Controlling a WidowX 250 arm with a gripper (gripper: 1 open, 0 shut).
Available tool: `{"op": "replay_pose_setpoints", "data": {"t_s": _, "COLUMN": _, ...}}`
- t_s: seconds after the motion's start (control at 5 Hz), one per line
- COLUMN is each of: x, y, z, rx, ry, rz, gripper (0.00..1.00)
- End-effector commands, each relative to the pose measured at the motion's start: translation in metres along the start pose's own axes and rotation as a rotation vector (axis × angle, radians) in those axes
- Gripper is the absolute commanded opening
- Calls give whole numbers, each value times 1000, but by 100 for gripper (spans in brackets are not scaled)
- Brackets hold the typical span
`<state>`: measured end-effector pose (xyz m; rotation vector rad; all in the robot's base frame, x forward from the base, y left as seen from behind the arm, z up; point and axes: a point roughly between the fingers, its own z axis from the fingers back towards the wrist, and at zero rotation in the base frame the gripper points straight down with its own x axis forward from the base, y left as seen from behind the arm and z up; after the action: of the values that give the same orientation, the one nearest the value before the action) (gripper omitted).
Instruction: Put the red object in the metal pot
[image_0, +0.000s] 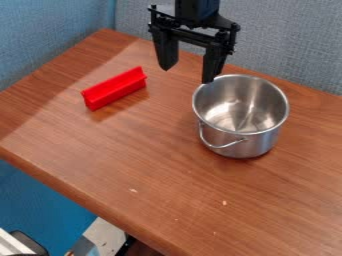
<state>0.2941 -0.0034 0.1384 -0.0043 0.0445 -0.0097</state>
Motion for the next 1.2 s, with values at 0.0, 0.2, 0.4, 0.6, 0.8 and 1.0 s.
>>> {"op": "replay_pose_setpoints", "data": {"t_s": 0.0, "x": -1, "y": 1, "z": -6, "rx": -1, "ry": 18, "rz": -1, "gripper": 100}}
{"op": "replay_pose_setpoints", "data": {"t_s": 0.2, "x": -2, "y": 4, "z": -11, "rx": 4, "ry": 35, "rz": -3, "gripper": 100}}
{"op": "replay_pose_setpoints", "data": {"t_s": 0.4, "x": -2, "y": 9, "z": -16, "rx": 12, "ry": 47, "rz": -4, "gripper": 100}}
{"op": "replay_pose_setpoints", "data": {"t_s": 0.6, "x": -1, "y": 54, "z": -17, "rx": 41, "ry": 24, "rz": 1, "gripper": 100}}
{"op": "replay_pose_setpoints", "data": {"t_s": 0.8, "x": 0, "y": 92, "z": -18, "rx": 70, "ry": -1, "rz": -31, "gripper": 100}}
{"op": "replay_pose_setpoints", "data": {"t_s": 1.0, "x": 2, "y": 116, "z": -21, "rx": 113, "ry": -39, "rz": -61, "gripper": 100}}
